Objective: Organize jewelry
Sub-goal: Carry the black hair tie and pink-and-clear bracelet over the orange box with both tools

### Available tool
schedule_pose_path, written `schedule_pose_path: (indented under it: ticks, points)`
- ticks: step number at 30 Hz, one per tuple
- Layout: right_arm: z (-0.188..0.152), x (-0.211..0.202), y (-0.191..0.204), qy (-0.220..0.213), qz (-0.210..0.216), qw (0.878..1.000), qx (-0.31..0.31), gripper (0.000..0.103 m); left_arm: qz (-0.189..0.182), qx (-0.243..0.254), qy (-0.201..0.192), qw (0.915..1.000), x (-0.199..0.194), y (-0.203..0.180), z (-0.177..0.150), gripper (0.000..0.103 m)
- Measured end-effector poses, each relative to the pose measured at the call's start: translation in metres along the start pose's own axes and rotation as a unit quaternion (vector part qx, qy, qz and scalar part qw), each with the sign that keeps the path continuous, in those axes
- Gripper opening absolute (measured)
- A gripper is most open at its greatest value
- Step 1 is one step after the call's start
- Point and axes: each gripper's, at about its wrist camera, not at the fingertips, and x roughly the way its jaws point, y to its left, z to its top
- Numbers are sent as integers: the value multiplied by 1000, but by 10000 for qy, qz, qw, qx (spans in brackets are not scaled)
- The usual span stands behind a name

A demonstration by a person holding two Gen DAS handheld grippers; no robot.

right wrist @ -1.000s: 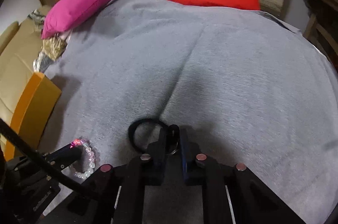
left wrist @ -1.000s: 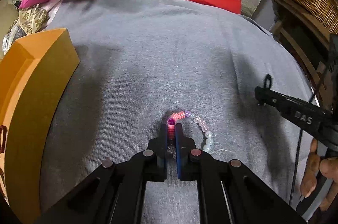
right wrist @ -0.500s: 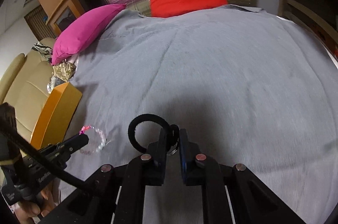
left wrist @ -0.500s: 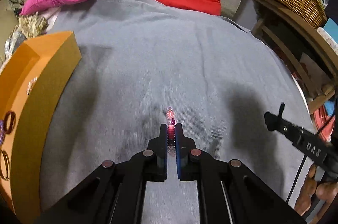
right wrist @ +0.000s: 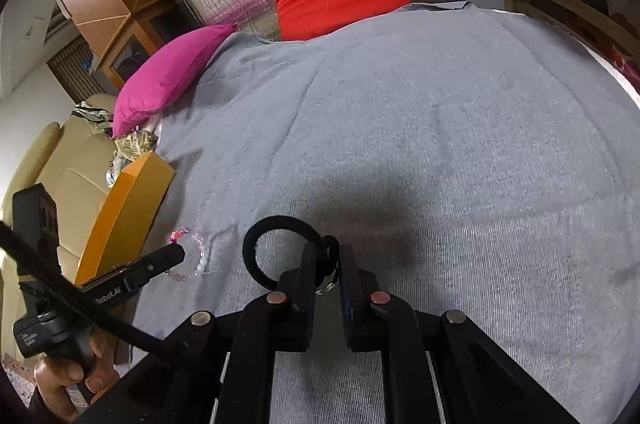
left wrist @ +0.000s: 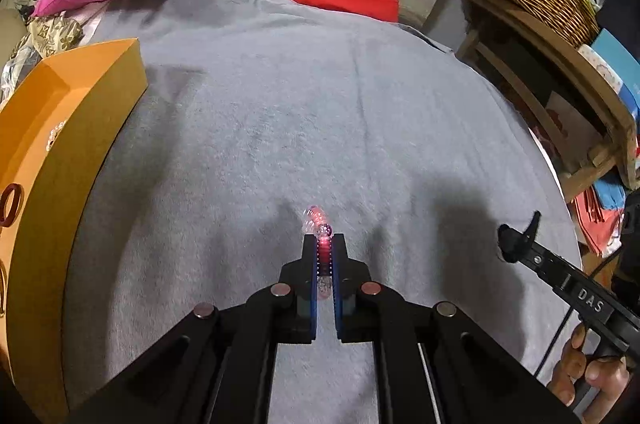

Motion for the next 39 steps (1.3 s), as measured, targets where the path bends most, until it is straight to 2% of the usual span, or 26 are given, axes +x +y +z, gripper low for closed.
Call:
schedule_pose_path:
  ticks: [18,32,39]
  points:
    - [-30,-32,12,-106,29,9999,-28,11,-211,457,-275,9984,-51,-43,-41,7]
    - [-50,-53,22,-81,-57,9999,-61,11,-235,379,-357,9984,-74,-40,-60,7]
    - [-62,-62,34,-114,-124,9998,-122,11,-92,338,-435,9984,-85,-30,-67,7]
